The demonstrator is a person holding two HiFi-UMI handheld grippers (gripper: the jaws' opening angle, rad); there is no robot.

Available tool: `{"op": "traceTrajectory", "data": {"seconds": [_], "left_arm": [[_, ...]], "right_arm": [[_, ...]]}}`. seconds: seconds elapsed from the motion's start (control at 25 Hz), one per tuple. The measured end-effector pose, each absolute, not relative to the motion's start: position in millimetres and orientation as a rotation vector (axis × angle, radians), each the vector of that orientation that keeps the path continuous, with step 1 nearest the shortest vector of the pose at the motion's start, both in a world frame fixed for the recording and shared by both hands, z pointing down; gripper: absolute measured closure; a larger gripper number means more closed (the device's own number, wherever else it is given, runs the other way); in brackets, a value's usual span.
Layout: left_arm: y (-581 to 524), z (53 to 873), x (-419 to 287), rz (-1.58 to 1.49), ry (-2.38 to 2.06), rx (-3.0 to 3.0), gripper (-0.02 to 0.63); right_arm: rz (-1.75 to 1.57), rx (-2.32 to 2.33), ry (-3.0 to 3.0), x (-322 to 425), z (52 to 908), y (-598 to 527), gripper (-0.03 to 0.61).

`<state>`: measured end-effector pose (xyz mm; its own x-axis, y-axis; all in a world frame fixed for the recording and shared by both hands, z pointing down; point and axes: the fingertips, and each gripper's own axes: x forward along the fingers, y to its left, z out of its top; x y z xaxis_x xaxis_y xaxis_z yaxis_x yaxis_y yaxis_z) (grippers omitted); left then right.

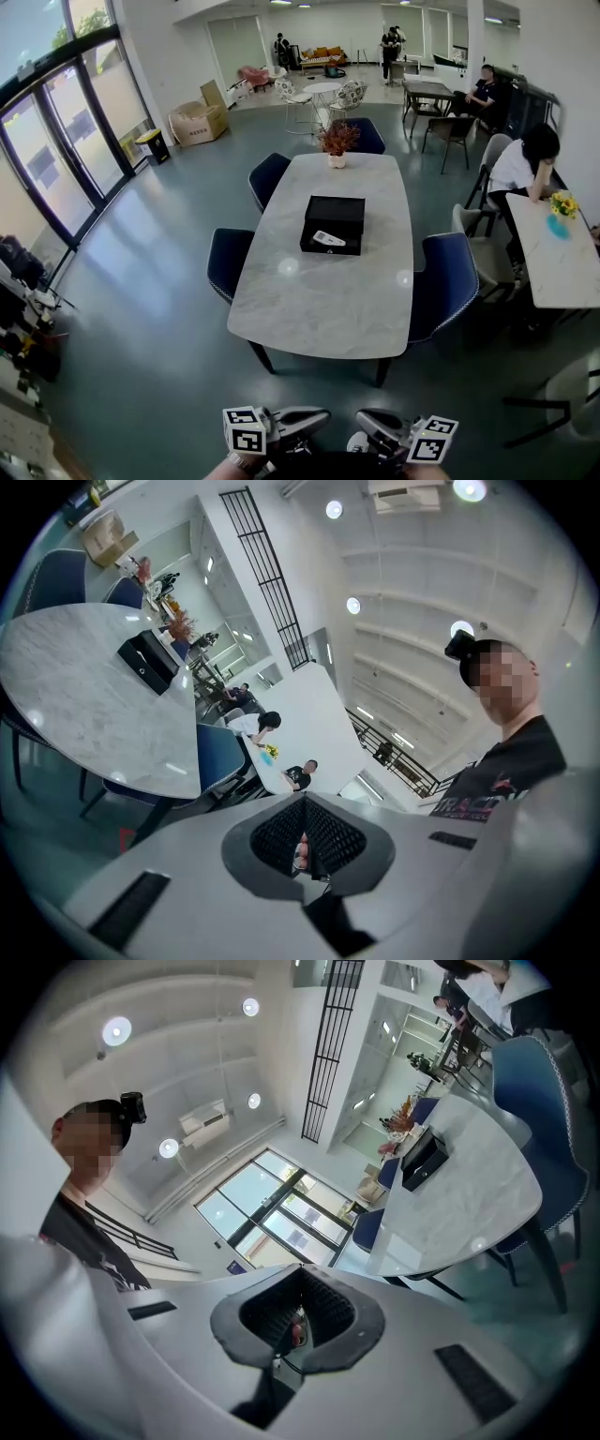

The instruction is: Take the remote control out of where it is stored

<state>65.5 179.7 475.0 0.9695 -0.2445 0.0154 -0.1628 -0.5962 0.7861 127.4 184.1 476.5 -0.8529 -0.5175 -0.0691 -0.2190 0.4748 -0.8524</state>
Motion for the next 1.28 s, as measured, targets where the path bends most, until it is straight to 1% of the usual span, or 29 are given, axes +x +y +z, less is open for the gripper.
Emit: {"op": "traceTrajectory", "data": {"seconds": [0.6,1.0,1.28], "left_arm": [[193.3,479.2,108.2,-0.119,-0.344,2.207,0.611],[180.7,479.3,106.0,-0.112,-0.356,2.199,0.611],[152.8,478.8,88.0,-0.120,-0.306,2.200,0.611]], "right_arm": [[-1.388,-0.584,2.349,175.1,488.4,190.6,0.569],[-1.415,-0.576,2.341,174.0,492.5,179.2,0.569],[-1.394,-0.650,2.326,160.0,491.2,153.1,0.569]]}}
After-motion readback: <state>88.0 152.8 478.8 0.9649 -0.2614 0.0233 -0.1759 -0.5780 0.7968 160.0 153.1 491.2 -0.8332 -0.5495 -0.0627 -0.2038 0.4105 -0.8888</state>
